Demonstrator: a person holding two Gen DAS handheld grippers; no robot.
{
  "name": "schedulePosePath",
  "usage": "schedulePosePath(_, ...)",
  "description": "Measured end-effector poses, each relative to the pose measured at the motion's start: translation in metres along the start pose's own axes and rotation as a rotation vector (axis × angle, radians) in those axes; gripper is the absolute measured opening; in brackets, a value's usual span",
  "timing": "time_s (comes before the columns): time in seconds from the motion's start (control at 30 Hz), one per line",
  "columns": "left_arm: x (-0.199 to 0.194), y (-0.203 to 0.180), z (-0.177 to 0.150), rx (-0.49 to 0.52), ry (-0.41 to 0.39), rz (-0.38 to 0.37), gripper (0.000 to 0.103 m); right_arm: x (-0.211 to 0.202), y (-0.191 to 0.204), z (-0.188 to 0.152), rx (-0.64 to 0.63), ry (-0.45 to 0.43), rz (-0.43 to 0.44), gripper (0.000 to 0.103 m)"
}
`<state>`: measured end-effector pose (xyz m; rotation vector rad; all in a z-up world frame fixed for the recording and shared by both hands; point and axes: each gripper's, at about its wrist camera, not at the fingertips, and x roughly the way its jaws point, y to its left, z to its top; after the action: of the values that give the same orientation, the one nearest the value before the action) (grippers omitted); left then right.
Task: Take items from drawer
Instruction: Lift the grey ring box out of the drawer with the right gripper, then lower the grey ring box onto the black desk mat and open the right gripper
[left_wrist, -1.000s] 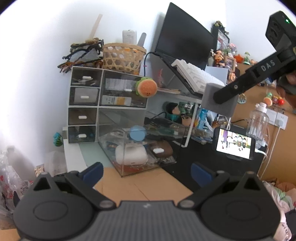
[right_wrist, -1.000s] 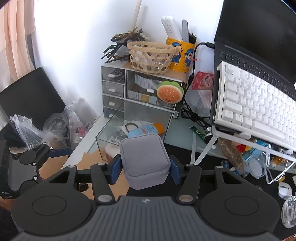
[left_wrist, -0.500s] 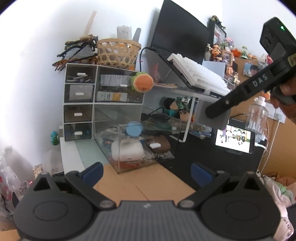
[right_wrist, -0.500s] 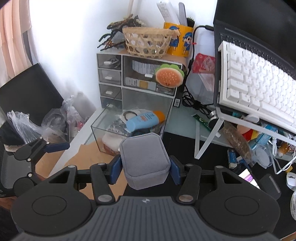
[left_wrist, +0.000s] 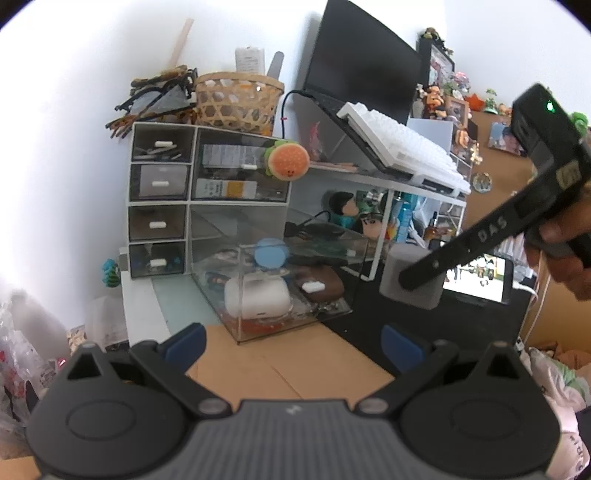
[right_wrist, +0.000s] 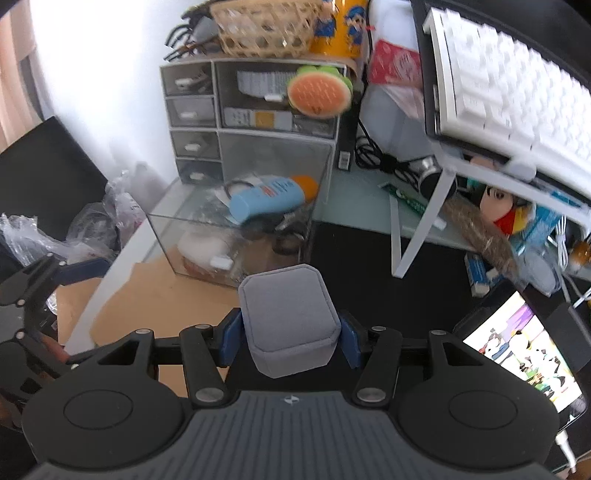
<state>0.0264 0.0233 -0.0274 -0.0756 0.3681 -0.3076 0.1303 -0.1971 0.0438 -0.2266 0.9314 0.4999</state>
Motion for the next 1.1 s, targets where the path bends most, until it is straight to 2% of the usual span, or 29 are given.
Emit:
schedulePosePath(0.37, -0.002, -0.003, 0.000, -0.007, -0.002, 0.013, 0.103, 0.029, -0.003, -0.008, 0.026, 0.023, -0.076, 0.058)
schedulePosePath(1.1, 0.002, 0.000, 0.000, -0.008, 0.005, 0.012, 0.103, 0.051, -0.005, -0.013, 0.096, 0.034, -0.119, 0.058)
